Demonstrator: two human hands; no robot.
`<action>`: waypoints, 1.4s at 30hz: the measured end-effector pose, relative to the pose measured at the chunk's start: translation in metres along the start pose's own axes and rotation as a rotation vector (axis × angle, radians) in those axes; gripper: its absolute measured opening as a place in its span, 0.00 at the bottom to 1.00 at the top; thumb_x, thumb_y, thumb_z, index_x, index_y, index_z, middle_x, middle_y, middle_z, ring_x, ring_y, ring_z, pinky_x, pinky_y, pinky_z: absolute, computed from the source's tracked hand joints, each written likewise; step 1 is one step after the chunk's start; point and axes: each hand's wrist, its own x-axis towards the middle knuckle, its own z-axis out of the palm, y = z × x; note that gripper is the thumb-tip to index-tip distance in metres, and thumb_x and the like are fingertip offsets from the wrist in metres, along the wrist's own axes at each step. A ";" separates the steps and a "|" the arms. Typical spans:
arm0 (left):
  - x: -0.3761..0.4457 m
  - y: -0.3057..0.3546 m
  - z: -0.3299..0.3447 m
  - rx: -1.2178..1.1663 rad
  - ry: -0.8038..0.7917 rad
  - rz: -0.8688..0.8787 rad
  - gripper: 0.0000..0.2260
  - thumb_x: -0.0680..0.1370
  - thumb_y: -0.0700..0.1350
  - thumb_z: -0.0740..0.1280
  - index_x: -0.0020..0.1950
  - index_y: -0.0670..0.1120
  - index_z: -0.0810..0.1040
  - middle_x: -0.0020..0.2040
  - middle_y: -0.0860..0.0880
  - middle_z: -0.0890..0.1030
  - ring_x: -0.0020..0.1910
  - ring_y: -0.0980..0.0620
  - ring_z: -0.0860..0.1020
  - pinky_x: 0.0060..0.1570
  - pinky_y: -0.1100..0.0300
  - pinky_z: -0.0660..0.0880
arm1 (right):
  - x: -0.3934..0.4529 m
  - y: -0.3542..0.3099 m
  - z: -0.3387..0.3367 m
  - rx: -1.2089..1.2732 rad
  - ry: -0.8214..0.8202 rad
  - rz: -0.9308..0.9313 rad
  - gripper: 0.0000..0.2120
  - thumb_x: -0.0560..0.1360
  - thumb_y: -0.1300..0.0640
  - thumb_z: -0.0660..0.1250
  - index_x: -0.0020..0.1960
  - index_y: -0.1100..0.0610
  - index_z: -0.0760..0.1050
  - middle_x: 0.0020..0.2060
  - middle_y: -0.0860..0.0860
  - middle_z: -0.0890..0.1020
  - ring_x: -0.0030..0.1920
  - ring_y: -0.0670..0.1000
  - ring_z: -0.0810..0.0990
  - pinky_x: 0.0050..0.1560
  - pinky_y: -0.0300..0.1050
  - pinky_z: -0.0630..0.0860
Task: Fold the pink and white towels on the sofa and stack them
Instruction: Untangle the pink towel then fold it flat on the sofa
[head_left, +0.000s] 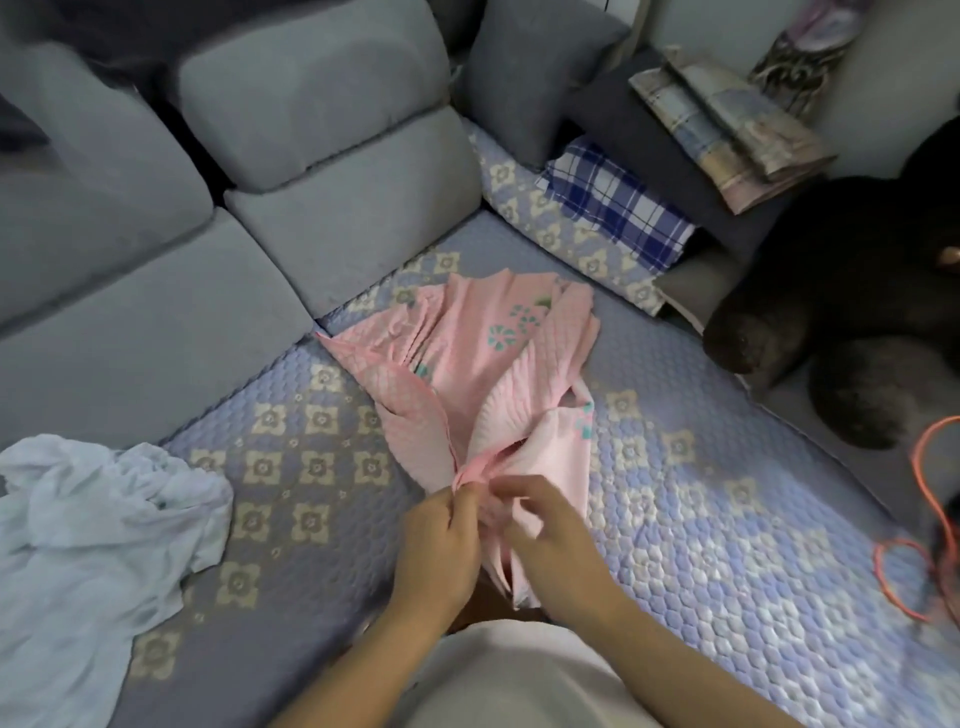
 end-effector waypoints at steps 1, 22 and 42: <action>-0.002 -0.002 0.000 0.005 -0.027 0.015 0.19 0.83 0.50 0.58 0.38 0.52 0.84 0.35 0.59 0.84 0.39 0.61 0.82 0.38 0.70 0.74 | -0.004 0.002 0.005 -0.126 -0.040 -0.098 0.16 0.72 0.59 0.68 0.59 0.53 0.78 0.55 0.43 0.80 0.57 0.40 0.76 0.58 0.30 0.69; -0.008 -0.027 -0.057 -0.081 -0.314 0.111 0.18 0.79 0.32 0.67 0.45 0.55 0.85 0.47 0.60 0.86 0.49 0.63 0.82 0.51 0.72 0.73 | 0.006 -0.008 0.018 0.027 0.428 0.045 0.08 0.80 0.52 0.67 0.47 0.45 0.84 0.33 0.43 0.83 0.34 0.42 0.78 0.39 0.45 0.74; 0.040 0.082 -0.028 -0.265 -0.356 -0.159 0.16 0.77 0.53 0.67 0.48 0.41 0.85 0.43 0.44 0.87 0.46 0.45 0.85 0.58 0.45 0.79 | -0.014 -0.005 0.006 0.618 0.482 -0.043 0.25 0.73 0.78 0.56 0.60 0.57 0.79 0.57 0.54 0.84 0.62 0.54 0.81 0.66 0.50 0.75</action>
